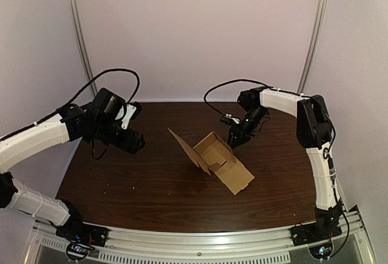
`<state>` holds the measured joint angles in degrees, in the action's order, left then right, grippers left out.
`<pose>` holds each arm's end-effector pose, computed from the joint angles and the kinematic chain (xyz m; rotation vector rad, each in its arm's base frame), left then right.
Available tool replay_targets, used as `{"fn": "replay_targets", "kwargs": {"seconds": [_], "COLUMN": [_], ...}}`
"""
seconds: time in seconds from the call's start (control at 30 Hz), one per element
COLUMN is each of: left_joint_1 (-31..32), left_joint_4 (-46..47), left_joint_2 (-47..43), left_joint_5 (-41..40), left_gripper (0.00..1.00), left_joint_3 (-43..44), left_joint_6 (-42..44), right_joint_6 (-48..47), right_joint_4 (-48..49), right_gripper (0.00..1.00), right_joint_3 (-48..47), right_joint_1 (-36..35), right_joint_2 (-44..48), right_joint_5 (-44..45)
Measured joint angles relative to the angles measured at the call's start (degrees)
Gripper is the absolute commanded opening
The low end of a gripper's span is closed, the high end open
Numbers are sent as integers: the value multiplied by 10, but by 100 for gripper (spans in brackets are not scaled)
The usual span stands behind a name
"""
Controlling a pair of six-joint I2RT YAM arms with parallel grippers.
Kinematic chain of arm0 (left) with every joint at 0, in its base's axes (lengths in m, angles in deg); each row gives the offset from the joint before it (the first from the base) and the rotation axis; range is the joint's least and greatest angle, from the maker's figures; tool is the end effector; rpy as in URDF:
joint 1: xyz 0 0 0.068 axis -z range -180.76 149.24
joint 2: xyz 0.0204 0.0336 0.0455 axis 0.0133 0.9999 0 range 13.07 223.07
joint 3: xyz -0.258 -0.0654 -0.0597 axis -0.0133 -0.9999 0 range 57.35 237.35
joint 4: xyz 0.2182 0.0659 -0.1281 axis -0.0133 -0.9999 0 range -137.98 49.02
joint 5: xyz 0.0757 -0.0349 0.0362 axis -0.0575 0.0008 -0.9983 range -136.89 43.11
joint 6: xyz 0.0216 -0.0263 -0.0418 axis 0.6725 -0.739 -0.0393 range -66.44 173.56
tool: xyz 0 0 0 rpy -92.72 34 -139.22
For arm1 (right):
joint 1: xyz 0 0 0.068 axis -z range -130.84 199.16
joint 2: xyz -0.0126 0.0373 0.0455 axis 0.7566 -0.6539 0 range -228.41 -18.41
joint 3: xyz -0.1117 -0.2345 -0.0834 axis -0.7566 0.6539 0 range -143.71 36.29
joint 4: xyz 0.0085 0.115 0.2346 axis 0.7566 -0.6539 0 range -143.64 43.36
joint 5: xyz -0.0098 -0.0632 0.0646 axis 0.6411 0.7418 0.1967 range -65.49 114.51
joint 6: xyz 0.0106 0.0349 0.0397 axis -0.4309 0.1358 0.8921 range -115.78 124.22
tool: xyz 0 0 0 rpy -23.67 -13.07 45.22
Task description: Fold the paper box
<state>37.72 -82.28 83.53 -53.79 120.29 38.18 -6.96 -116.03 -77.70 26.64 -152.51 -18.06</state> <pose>0.2018 -0.1550 0.3074 0.4333 2.3956 -0.2833 0.4112 0.1966 0.1750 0.8367 -2.7449 -1.1136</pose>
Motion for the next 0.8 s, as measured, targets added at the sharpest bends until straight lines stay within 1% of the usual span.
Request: {"fn": "replay_targets", "kwargs": {"seconds": [0.17,0.3,0.4,0.6,0.7,0.8], "left_joint_1": [1,6,6,16,31,43], "left_joint_4": [15,31,45,80,95,109], "left_joint_2": [24,32,43,95,117,143], "left_joint_5": [13,22,35,95,116,135], "left_gripper": [82,83,83,83,83,82], "left_joint_3": [-65,-69,-64,-40,-22,4], "left_joint_6": [-17,-21,-21,-29,-34,-37], "right_joint_6": [-3,-5,-7,-12,-20,-24], "right_joint_4": [7,10,13,15,14,14], "right_gripper": [28,29,29,30,32,36], "right_joint_3": [5,11,17,35,42,65], "right_joint_1": [0,0,0,0,4,12], "right_joint_2": [0,0,0,0,2,18], "right_joint_5": [0,2,4,8,12,16]}}
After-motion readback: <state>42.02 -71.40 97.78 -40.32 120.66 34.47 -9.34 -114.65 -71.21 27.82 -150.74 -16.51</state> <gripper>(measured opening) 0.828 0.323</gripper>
